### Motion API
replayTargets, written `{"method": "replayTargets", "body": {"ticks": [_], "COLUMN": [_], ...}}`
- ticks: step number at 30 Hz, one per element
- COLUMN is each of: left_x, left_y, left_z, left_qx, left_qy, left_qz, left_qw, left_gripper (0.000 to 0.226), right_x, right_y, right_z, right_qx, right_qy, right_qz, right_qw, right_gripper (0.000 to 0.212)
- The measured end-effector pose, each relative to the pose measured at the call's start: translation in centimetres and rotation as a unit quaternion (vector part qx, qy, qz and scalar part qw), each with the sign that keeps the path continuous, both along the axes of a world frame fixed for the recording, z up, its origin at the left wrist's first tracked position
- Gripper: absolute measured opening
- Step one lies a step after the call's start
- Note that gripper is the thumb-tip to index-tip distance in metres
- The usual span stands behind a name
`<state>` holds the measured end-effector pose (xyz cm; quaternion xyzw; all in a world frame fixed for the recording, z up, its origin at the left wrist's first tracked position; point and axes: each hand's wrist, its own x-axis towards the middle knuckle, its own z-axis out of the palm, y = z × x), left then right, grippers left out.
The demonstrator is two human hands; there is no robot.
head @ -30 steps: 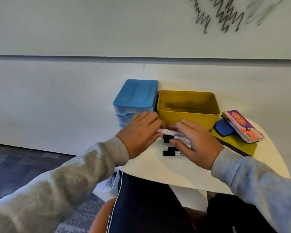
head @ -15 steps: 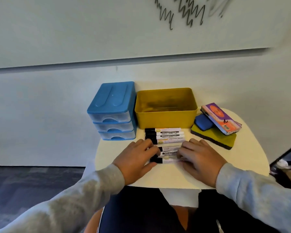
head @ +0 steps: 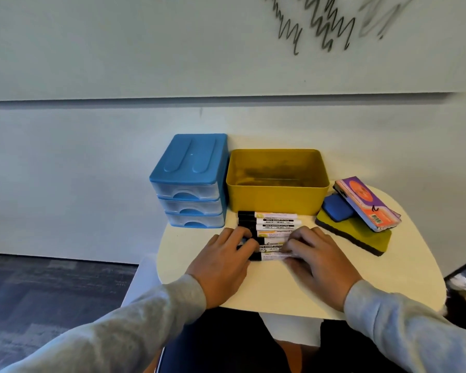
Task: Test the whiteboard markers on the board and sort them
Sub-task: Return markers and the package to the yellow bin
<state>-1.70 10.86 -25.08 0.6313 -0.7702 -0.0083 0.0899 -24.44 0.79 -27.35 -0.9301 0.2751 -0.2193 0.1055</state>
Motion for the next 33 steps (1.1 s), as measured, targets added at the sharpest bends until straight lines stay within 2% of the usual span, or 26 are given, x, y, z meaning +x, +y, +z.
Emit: {"method": "replayTargets", "body": {"ticks": [9, 11, 14, 18, 28, 33], "left_x": [0.4, 0.3, -0.1, -1.3, -1.3, -1.6], "left_y": [-0.4, -1.2, -2.8, -3.5, -2.8, -2.4], "left_z": [1.1, 1.7, 2.4, 1.9, 0.8, 0.7], "left_qx": [-0.026, -0.030, -0.017, 0.005, 0.002, 0.001], "left_qy": [0.027, 0.020, 0.007, -0.035, -0.063, -0.059], "left_qz": [0.000, 0.010, 0.022, 0.003, -0.025, -0.074], "left_qw": [0.999, 0.999, 1.000, 0.999, 0.998, 0.996], "left_gripper": [0.035, 0.035, 0.039, 0.045, 0.049, 0.037], "right_x": [0.2, 0.9, 2.5, 3.8, 5.3, 5.9], "right_y": [-1.7, -2.9, -4.5, -5.3, -6.4, -6.6], "right_z": [3.2, 4.4, 5.5, 5.8, 6.7, 7.3], "right_qx": [0.032, 0.044, 0.047, 0.031, 0.009, -0.008], "right_qy": [-0.004, 0.028, 0.128, 0.218, 0.317, 0.362], "right_qz": [-0.013, -0.034, -0.066, -0.076, -0.103, -0.086], "right_qw": [0.999, 0.998, 0.988, 0.973, 0.943, 0.928], "right_gripper": [0.023, 0.021, 0.021, 0.020, 0.018, 0.008]}}
